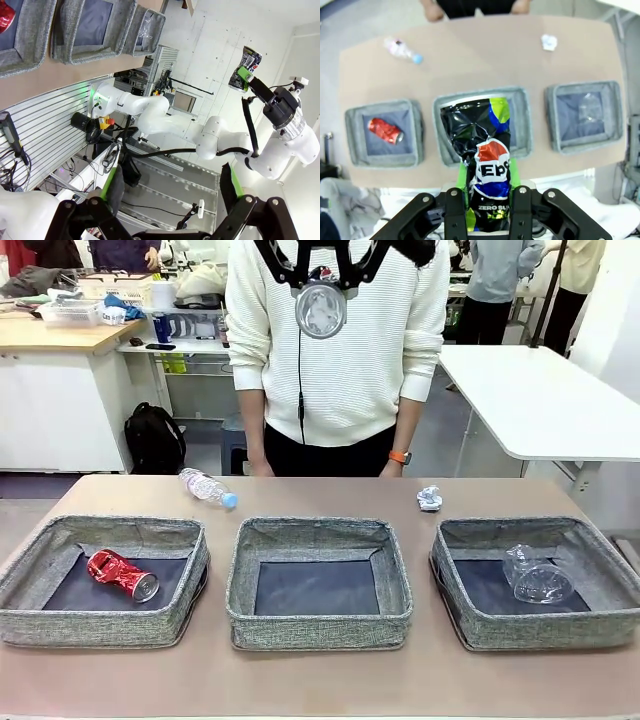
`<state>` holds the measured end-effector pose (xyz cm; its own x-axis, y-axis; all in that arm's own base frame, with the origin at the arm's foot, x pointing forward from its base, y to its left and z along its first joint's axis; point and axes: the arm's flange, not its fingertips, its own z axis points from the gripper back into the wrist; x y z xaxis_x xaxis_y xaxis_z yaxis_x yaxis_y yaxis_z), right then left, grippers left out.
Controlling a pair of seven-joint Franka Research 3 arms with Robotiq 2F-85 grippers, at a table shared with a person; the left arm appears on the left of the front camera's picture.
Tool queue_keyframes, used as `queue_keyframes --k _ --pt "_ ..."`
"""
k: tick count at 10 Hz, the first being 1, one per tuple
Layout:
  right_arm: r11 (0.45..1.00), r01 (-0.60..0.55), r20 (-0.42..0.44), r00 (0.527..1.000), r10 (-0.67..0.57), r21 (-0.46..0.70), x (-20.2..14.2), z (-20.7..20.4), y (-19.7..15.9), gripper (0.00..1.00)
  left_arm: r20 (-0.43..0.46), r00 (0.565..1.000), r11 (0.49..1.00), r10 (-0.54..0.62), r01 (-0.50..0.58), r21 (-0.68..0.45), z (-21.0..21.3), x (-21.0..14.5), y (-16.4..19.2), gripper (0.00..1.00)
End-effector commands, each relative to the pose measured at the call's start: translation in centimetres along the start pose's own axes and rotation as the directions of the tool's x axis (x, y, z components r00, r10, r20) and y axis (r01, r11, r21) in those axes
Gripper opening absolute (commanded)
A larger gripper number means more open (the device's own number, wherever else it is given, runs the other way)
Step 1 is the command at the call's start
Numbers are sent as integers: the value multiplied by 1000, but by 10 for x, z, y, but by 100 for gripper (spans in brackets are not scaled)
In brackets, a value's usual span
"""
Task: Sort the waste into the appropriate baskets.
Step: Place the picked waste into the Fabric basket indicated by the person.
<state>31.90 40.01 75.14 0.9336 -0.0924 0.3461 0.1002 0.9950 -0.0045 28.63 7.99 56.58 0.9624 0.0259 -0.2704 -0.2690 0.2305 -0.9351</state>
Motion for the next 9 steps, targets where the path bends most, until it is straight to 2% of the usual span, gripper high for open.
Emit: queue_keyframes --k 1,9 --pt "1000 3 15 1000 -3 6 -1 2 -1 34 -7 1000 1000 -8 8 -9 1 -3 -2 100" --pt "1000 3 15 1000 -3 6 -1 2 -1 34 -7 1000 1000 -8 8 -9 1 -3 -2 100"
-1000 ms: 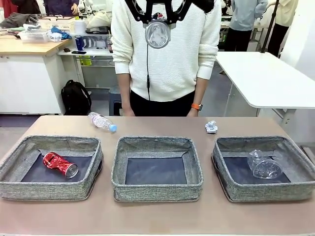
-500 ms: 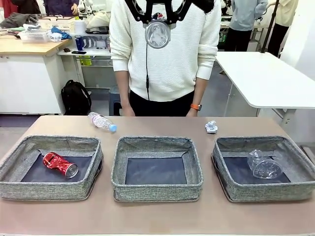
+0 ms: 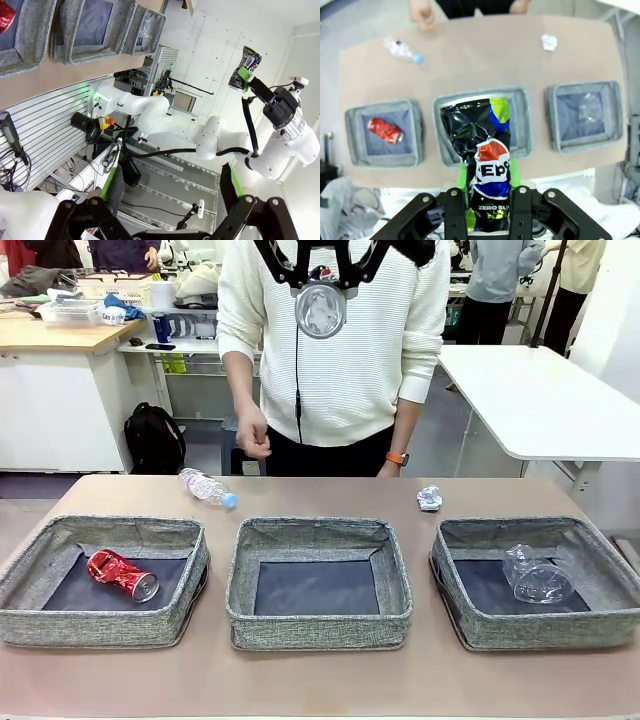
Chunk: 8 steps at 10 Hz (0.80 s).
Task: Sort the waste into the appropriate baskets.
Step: Place the picked waste into the Fabric basket indicated by the person.
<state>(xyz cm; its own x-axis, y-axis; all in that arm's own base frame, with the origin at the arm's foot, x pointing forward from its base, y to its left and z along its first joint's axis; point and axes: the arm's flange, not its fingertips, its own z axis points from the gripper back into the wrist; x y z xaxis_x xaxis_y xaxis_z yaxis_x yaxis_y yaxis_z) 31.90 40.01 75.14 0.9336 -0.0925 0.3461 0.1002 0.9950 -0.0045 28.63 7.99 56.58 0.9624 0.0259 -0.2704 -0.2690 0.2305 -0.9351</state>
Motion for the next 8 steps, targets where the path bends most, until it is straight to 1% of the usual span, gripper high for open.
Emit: queue_keyframes --k 1,8 --pt "1000 3 15 1000 -3 6 -1 2 -1 34 -7 1000 1000 -8 8 -9 1 -3 -2 100" --pt "1000 3 15 1000 -3 6 -1 2 -1 34 -7 1000 1000 -8 8 -9 1 -3 -2 100"
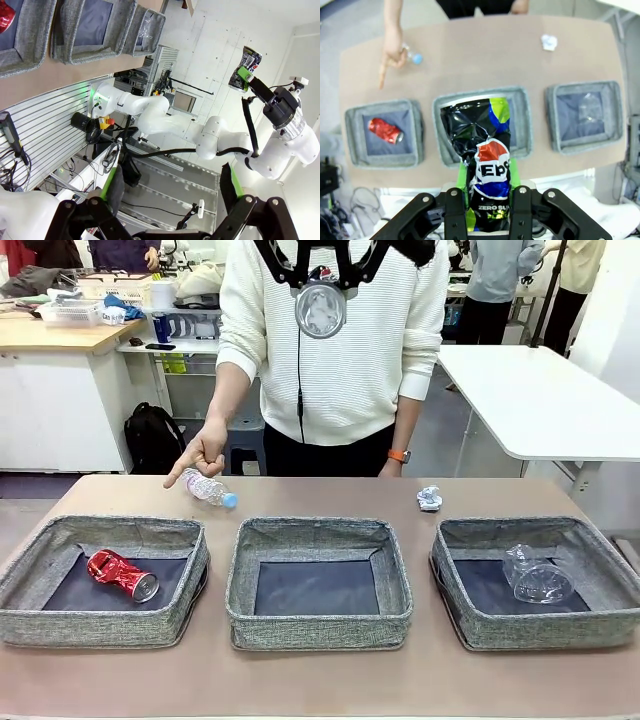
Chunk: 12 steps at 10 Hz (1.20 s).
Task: Sort the waste into the appropriate baskets.
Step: Place the picked waste into the Fabric basket indicated by the person.
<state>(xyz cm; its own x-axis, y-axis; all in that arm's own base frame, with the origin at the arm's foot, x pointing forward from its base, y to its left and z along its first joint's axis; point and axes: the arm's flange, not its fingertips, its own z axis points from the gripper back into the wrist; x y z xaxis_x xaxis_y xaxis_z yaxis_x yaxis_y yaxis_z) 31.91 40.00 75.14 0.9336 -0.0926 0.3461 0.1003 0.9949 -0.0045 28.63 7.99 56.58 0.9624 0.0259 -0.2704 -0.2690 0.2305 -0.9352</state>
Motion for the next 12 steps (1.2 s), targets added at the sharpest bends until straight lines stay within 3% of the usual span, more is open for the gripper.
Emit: queue_keyframes --k 1,4,5,6,7,8,9,10,11,12 --pt "1000 3 15 1000 -3 6 -1 2 -1 34 -7 1000 1000 -8 8 -9 1 -3 -2 100" --pt "1000 0 0 1000 0 0 0 0 0 34 0 1000 1000 0 0 0 0 0 0 100" --pt "980 -178 -7 984 180 90 -11 -13 18 34 17 999 990 -50 48 134 9 -2 7 100" --pt "938 -298 -5 953 303 175 -20 -33 41 34 37 998 987 -46 40 153 24 -1 13 100" --pt "859 -427 14 897 441 284 -31 -54 68 34 54 997 978 -55 43 203 45 -2 18 100" --pt "738 -529 23 819 574 418 -44 -80 101 34 83 995 977 -56 37 212 72 -3 24 100" --pt "656 -627 69 743 666 420 -60 -105 131 34 159 985 985 -66 38 169 95 -4 28 100" --pt "624 -681 67 694 717 385 -78 -133 160 34 169 984 987 -63 36 156 109 -8 34 100" --pt "667 -712 77 694 716 218 -93 -162 182 34 137 989 982 -62 36 187 119 -12 43 100" --pt "717 -690 72 724 686 102 -97 -171 188 34 158 987 975 -42 5 224 124 -16 48 100"
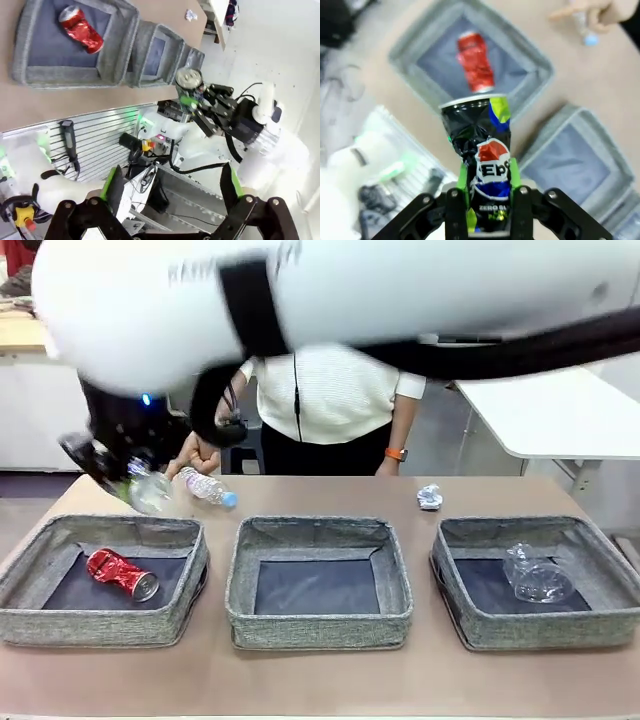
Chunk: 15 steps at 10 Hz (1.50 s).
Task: Sort the waste into the appropriate baskets.
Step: Place the picked waste into the Fabric basket indicated by the person.
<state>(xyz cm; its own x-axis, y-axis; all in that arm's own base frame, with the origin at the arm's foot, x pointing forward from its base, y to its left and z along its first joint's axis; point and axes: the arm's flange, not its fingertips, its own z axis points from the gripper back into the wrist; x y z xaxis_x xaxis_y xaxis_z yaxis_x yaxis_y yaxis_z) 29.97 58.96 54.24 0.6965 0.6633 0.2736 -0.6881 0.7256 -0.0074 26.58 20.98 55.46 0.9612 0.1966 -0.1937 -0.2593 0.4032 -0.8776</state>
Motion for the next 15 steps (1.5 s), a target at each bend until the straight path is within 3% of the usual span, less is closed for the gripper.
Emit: queue_keyframes --k 1,2,3,4,5,6,7,9,13,14,15 --pt "995 42 15 999 -44 88 1 33 -6 34 -7 1000 1000 -7 7 -14 -9 0 -8 100" --pt "995 42 15 999 -44 88 1 33 -6 34 -7 1000 1000 -7 7 -14 -9 0 -8 100" --pt "1000 0 -5 1000 0 -6 1 -7 0 34 -7 1000 1000 -7 7 -14 -9 0 -8 100" --pt "996 -88 -14 996 89 15 -2 -16 -7 34 -7 1000 1000 -7 7 -14 -9 0 -8 100" --pt "982 -166 78 984 159 94 5 -42 0 34 -7 1000 1000 -7 7 -14 -9 0 -8 100" --pt "968 -233 230 951 207 95 14 -60 4 34 -7 1000 1000 -7 7 -14 -9 0 -8 100" --pt "955 -259 329 923 200 144 21 -77 9 34 -7 1000 1000 -7 7 -14 -9 0 -8 100" --pt "944 -303 281 925 257 133 22 -108 22 34 -7 1000 1000 -7 7 -14 -9 0 -8 100" --pt "956 -276 274 931 241 96 20 -109 15 34 -7 1000 1000 -7 7 -14 -9 0 -8 100" --pt "955 -284 256 932 255 82 20 -109 16 44 -7 1000 1000 -7 7 -14 -9 0 -8 100" --pt "954 -291 260 929 263 76 19 -109 16 91 -7 1000 1000 -7 7 -14 -9 0 -8 100"
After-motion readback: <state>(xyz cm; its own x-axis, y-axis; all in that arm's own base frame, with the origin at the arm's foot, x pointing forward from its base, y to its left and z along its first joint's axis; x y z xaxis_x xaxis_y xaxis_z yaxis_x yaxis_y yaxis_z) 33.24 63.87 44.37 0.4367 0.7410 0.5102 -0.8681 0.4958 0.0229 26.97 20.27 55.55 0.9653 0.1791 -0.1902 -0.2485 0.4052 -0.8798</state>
